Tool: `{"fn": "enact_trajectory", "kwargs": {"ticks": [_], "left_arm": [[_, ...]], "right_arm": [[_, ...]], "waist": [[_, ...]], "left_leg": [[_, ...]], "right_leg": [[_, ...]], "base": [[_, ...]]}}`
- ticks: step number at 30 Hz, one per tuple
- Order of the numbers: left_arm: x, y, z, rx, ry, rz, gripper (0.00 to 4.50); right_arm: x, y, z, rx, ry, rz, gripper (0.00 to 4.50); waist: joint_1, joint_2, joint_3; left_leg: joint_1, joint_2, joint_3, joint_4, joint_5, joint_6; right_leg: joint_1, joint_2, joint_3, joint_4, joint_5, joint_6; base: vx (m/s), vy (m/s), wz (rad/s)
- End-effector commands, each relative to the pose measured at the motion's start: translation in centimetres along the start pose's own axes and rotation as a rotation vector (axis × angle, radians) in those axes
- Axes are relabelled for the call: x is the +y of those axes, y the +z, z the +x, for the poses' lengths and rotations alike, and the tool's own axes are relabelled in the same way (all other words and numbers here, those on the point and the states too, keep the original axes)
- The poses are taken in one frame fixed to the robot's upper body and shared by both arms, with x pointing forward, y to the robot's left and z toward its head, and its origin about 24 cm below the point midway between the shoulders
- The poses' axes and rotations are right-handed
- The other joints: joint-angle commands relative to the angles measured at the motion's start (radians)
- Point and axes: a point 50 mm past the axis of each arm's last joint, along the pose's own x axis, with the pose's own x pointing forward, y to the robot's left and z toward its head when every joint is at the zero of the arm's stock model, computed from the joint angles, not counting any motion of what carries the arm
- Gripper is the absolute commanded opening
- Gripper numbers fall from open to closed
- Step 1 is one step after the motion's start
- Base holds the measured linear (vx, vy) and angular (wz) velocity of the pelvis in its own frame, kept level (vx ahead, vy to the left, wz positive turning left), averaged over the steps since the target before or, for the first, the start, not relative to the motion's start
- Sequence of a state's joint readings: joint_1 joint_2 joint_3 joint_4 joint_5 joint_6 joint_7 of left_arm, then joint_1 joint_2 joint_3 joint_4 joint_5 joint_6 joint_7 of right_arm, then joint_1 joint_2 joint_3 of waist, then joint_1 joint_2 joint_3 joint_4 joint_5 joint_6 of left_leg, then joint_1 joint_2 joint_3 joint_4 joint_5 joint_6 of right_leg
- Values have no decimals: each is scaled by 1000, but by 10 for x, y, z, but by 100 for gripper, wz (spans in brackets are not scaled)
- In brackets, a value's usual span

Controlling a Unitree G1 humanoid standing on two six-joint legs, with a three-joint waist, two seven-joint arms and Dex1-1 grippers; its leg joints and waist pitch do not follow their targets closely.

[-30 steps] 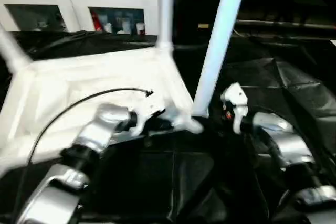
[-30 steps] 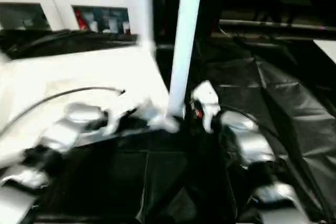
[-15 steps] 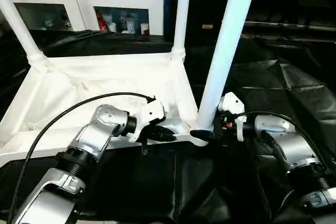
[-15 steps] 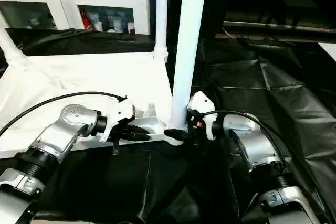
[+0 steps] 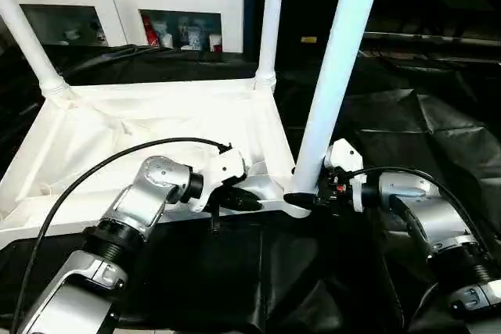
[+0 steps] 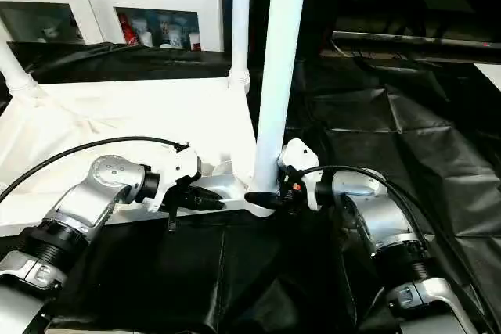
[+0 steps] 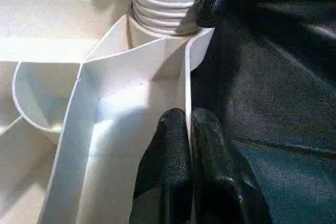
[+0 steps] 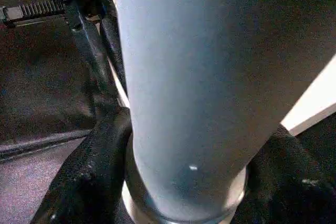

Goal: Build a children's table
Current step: Rotate leg to tighten

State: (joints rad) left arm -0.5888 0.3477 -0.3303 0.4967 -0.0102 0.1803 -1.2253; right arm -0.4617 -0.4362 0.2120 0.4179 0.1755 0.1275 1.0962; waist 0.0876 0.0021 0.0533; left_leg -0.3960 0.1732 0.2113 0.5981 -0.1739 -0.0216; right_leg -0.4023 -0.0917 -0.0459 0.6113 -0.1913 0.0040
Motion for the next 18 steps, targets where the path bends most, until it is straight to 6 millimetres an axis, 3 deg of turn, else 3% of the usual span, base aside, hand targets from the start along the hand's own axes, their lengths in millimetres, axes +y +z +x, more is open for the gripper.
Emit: {"fn": "enact_trajectory", "kwargs": {"ticks": [1,3,6,8,10,14,18], "left_arm": [[2,12,1,-65,11,25,0],[9,11,4,-57,92,-10,0],[23,13,14,-56,273,-84,0],[30,17,22,-64,371,-143,0],[34,22,28,-82,439,-201,0],[39,30,39,-88,531,-240,0],[40,34,46,-73,566,-225,0]], "right_arm": [[-1,-7,1,20,-34,37,269],[-6,-13,4,8,-125,92,269],[-16,-25,17,-34,-378,229,268],[-18,-30,27,-24,-504,281,268],[-21,-34,35,-8,-632,347,268],[-24,-35,49,43,-800,409,267],[-24,-25,64,29,-816,382,267]], "waist": [[-3,-14,-68],[-6,-14,-66],[-11,-16,-65],[-15,-10,-64],[-23,-14,-63],[-31,-13,-67],[-28,-12,-66]], "left_leg": [[30,61,-28,-68,-177,61],[31,60,-29,-69,-187,54],[35,59,-33,-73,-232,9],[36,59,-33,-75,-246,-1],[36,55,-33,-77,-259,-16],[34,51,-33,-75,-244,-6],[35,52,-33,-74,-248,5]], "right_leg": [[39,-60,38,-65,-146,-254],[36,-61,38,-68,-163,-254],[36,-64,38,-77,-251,-235],[32,-61,39,-77,-260,-227],[32,-61,38,-81,-275,-224],[35,-60,38,-84,-257,-213],[34,-62,38,-88,-261,-205]], "base": [[0,0,0],[0,0,0],[0,0,0],[0,0,0],[0,0,0],[0,0,0],[0,0,0]]}}
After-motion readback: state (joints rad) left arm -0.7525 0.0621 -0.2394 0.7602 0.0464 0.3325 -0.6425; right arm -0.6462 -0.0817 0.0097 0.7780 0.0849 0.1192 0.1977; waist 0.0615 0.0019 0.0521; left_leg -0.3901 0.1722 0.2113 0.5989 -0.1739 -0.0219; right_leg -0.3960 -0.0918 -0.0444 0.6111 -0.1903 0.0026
